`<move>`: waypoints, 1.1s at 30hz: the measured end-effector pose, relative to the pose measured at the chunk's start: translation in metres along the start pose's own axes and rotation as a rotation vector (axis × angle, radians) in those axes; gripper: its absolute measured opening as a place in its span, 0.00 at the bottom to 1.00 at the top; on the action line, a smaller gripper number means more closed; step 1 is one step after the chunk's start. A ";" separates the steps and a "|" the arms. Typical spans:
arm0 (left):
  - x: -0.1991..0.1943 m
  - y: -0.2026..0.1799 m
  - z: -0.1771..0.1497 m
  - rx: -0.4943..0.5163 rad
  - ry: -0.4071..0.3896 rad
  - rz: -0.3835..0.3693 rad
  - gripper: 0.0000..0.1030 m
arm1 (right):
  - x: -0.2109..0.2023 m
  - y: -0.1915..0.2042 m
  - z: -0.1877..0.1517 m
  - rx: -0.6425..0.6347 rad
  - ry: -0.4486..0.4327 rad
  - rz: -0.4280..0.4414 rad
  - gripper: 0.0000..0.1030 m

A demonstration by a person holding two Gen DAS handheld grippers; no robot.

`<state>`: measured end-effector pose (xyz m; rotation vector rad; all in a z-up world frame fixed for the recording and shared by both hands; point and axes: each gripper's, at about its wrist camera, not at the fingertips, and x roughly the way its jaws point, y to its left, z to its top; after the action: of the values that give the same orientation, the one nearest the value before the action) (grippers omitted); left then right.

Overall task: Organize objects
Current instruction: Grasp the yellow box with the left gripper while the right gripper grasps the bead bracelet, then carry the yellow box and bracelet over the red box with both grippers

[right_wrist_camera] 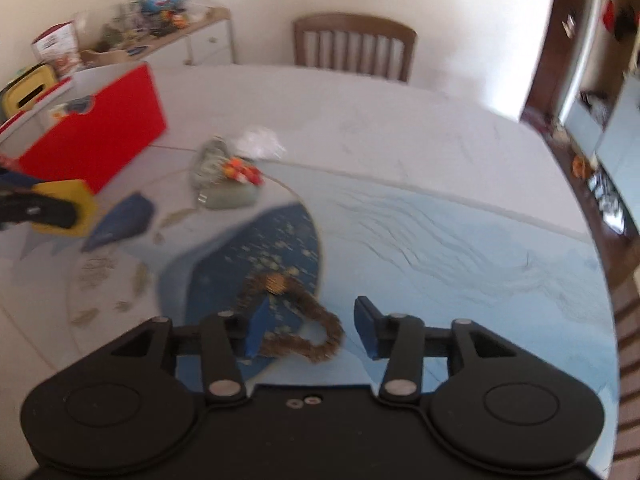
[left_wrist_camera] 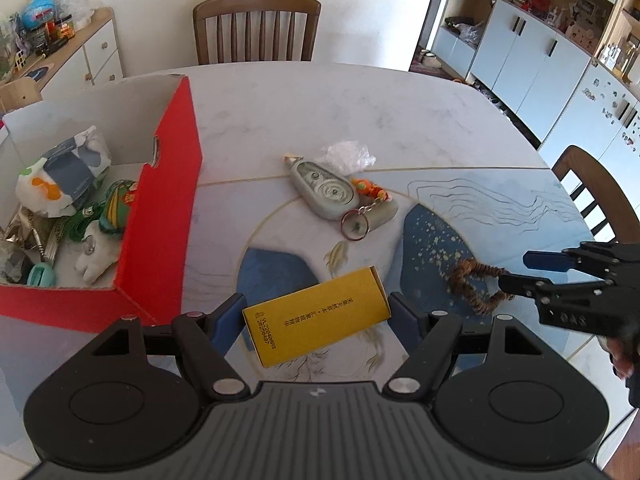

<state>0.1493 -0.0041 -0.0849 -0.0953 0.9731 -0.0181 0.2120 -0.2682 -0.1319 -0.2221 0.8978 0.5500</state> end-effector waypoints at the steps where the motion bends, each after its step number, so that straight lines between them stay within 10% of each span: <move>1: -0.001 0.001 -0.001 -0.001 0.002 0.002 0.74 | 0.006 -0.004 -0.002 0.020 0.013 0.000 0.45; 10: -0.001 0.000 -0.005 -0.001 0.014 0.010 0.74 | 0.026 -0.005 -0.009 0.001 0.032 -0.010 0.42; 17: -0.003 -0.002 -0.007 -0.004 0.012 0.004 0.74 | 0.025 0.009 -0.008 -0.075 0.029 -0.005 0.07; 33: -0.032 0.015 0.007 0.040 -0.027 -0.056 0.74 | -0.053 0.043 0.035 0.032 -0.164 0.072 0.05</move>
<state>0.1368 0.0131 -0.0557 -0.0856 0.9426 -0.0872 0.1857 -0.2374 -0.0667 -0.1147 0.7571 0.6111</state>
